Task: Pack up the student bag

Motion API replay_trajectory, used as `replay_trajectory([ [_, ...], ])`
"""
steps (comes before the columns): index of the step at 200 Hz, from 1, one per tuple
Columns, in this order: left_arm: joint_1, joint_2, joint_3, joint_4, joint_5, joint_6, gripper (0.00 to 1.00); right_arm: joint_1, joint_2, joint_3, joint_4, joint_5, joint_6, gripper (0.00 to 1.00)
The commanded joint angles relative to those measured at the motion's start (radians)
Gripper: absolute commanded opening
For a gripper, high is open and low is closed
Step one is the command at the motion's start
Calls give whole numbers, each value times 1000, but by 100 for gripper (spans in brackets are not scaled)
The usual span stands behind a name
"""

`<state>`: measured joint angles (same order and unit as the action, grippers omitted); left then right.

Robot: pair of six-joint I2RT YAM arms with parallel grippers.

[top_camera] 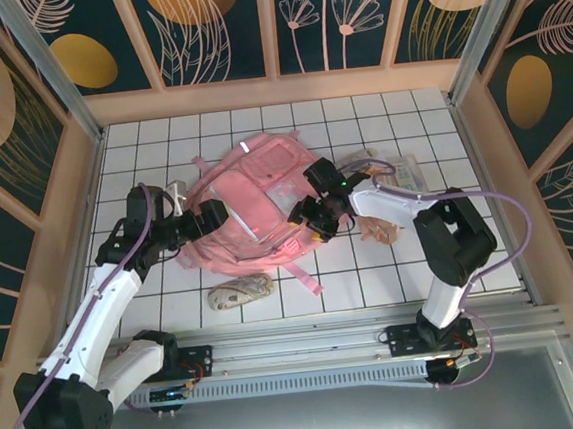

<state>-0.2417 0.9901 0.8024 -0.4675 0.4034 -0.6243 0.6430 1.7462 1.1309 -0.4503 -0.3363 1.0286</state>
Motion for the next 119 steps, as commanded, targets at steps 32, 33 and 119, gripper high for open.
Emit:
replay_trajectory([
  [32, -5, -83, -42, 79, 13, 60, 99, 22, 140, 170, 85, 51, 61, 31],
  [33, -5, -83, -42, 79, 14, 61, 99, 22, 141, 172, 85, 51, 62, 28],
  [119, -35, 68, 188, -88, 129, 35, 87, 42, 72, 506, 2, 187, 140, 0],
])
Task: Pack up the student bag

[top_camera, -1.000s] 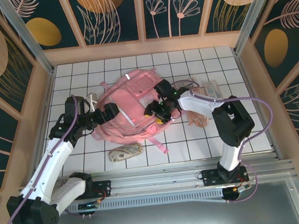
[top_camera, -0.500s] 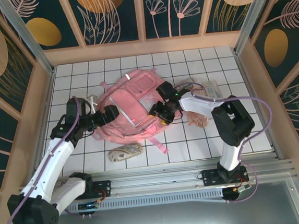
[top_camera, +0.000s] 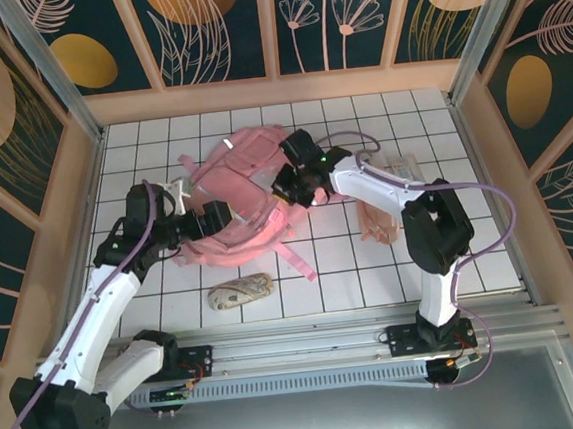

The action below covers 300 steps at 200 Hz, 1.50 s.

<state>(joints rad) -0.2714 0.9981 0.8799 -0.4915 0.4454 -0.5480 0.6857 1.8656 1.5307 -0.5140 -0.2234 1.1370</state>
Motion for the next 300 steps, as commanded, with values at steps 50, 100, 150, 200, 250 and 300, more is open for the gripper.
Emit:
replay_trajectory([
  [50, -10, 137, 197, -99, 229, -204, 84, 0, -23, 215, 95, 71, 19, 0],
  [100, -11, 168, 140, -171, 282, -153, 70, 0, -18, 248, 95, 50, -4, 0],
  [150, -14, 207, 48, 4, 291, -245, 67, 4, -50, 223, 91, 52, -22, 0],
  [200, -14, 292, 65, 119, 280, -291, 61, 29, -68, 171, 114, 55, -8, 0],
  [250, -15, 359, 78, 143, 270, -284, 55, 33, -77, 161, 120, 61, -2, 0],
  [300, -28, 414, 87, 217, 274, -330, 51, 47, -72, 156, 131, 62, 6, 0],
])
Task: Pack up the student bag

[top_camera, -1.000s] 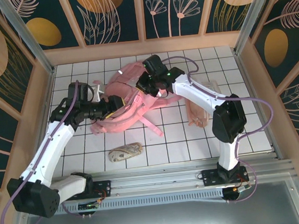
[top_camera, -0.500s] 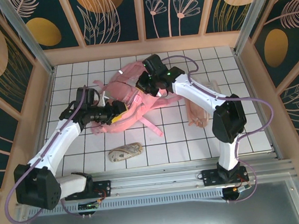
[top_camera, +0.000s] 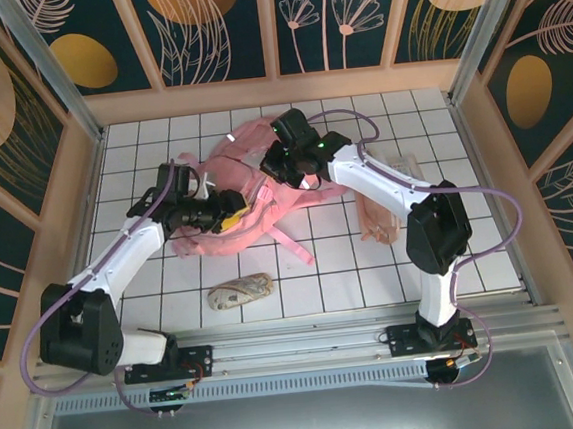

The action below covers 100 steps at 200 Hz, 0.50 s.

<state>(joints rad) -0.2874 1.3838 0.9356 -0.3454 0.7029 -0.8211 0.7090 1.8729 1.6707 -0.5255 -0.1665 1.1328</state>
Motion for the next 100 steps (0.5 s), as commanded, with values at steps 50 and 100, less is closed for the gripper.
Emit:
replay_trajectory([
  [50, -28, 52, 71, 106, 27, -88, 47, 35, -67, 12, 150, 8, 19, 0],
  [100, -32, 46, 55, 151, 36, -131, 44, 47, -47, 27, 154, 5, 27, 0],
])
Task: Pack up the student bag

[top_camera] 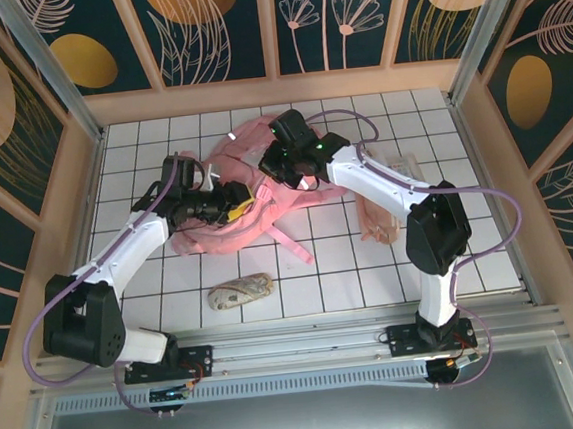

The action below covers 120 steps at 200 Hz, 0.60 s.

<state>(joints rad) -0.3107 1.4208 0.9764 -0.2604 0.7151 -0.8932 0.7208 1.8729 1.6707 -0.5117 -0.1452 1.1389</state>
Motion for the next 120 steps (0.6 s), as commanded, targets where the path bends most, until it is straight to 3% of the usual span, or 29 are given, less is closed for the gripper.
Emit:
replay_trajectory([
  [1, -8, 9, 14, 65, 23, -58, 44, 35, -46, 27, 140, -16, 21, 0],
  [34, -9, 4, -37, 30, 16, -21, 40, 35, -46, 34, 136, -11, 22, 0],
  [58, -13, 18, -9, -173, -93, 164, 41, 35, -46, 36, 133, -7, 24, 0],
  [87, -13, 27, 25, -237, -161, 253, 40, 35, -46, 43, 130, -7, 24, 0],
  [120, -41, 54, 59, -256, -190, 288, 29, 35, -37, 59, 117, -7, 22, 0],
])
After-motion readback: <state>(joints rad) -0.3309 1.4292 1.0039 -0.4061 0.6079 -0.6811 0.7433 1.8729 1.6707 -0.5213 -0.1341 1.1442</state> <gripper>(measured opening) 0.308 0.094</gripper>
